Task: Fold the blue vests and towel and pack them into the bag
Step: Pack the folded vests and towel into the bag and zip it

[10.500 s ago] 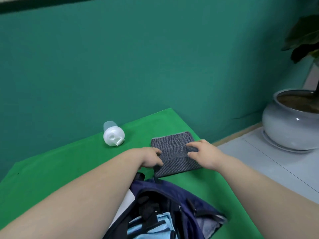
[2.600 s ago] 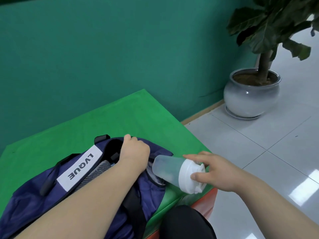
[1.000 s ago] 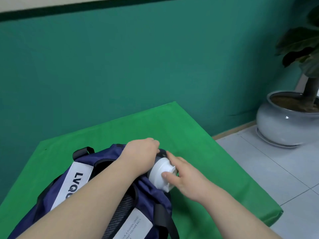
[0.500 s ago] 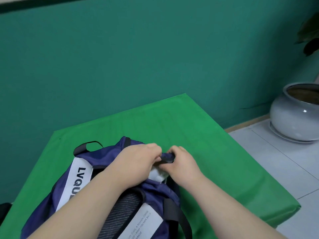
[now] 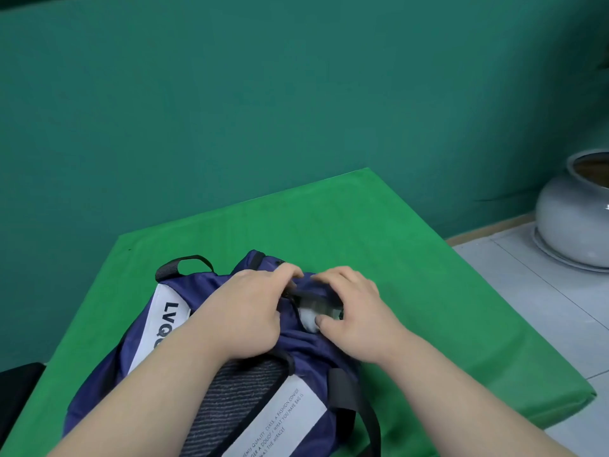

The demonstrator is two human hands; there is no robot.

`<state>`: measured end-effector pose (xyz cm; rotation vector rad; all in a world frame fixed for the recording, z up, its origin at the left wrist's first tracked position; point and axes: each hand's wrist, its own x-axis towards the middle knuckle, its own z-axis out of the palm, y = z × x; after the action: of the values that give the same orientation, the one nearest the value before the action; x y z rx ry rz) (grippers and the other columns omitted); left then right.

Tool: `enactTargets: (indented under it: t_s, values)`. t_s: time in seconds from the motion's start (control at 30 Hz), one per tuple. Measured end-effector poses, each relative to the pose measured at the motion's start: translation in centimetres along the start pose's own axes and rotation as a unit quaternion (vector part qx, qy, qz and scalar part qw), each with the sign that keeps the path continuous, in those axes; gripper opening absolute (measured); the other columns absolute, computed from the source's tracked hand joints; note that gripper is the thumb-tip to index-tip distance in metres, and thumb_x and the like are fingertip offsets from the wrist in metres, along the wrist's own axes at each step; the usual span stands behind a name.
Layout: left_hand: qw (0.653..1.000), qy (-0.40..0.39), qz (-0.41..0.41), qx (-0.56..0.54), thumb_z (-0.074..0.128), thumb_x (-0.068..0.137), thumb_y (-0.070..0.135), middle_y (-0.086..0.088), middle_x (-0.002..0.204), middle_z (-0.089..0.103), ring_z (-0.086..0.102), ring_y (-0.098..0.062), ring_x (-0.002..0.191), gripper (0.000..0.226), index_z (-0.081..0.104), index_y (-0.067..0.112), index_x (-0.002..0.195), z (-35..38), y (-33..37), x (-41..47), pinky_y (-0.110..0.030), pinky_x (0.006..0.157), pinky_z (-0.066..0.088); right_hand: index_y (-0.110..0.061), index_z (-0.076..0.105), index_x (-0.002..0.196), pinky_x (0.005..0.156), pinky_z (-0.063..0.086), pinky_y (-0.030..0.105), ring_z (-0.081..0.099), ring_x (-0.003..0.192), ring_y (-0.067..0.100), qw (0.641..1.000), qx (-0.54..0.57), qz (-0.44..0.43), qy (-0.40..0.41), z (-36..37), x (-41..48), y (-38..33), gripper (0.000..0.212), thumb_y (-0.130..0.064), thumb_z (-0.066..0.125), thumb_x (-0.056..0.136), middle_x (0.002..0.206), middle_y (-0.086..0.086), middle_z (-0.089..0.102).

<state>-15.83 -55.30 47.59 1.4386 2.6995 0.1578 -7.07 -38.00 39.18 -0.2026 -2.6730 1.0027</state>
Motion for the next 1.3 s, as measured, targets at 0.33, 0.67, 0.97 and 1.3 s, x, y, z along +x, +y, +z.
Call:
enactTargets:
  t_s: [0.33, 0.67, 0.97, 1.3]
  values:
    - [0.988, 0.047, -0.063, -0.134, 0.064, 0.087, 0.015, 0.021, 0.11, 0.05, 0.058, -0.006, 0.104, 0.055, 0.021, 0.042, 0.109, 0.4, -1.0, -1.0, -0.037, 0.094, 0.047, -0.032, 0.069, 0.096, 0.09, 0.039, 0.038, 0.049, 0.095, 0.015, 0.999, 0.003, -0.004, 0.05, 1.5, 1.7, -4.0, 0.028, -0.058, 0.06, 0.088, 0.093, -0.01, 0.058]
    - [0.979, 0.066, -0.087, -0.173, 0.063, 0.086, 0.013, 0.019, 0.103, 0.05, 0.06, -0.004, 0.099, 0.048, 0.024, 0.037, 0.1, 1.1, -1.5, -1.4, -0.035, 0.088, 0.05, -0.035, 0.068, 0.09, 0.093, 0.034, 0.036, 0.051, 0.097, 0.013, 0.997, 0.021, 0.061, 0.033, 2.4, 2.9, -5.1, 0.024, -0.058, 0.067, 0.082, 0.09, -0.011, 0.061]
    - [0.98, 0.08, -0.093, -0.159, 0.06, 0.092, 0.021, 0.017, 0.111, 0.053, 0.058, 0.002, 0.099, 0.029, 0.042, 0.035, 0.11, 2.2, -2.1, -0.9, -0.029, 0.089, 0.048, -0.027, 0.061, 0.074, 0.087, 0.044, 0.033, 0.056, 0.08, 0.007, 0.989, 0.111, 0.071, 0.07, 2.6, 2.5, -5.4, 0.015, -0.031, 0.071, 0.084, 0.08, -0.011, 0.062]
    - [0.99, 0.112, -0.067, 0.049, 0.059, 0.093, 0.026, 0.009, 0.099, 0.064, 0.057, -0.019, 0.098, 0.017, 0.069, 0.033, 0.104, 1.7, -2.2, 1.4, -0.034, 0.083, 0.044, -0.029, 0.063, 0.077, 0.079, 0.036, 0.015, 0.05, 0.088, 0.01, 0.981, 0.119, -0.005, 0.151, 1.7, 0.7, -1.9, 0.009, -0.025, 0.069, 0.082, 0.08, -0.018, 0.055]
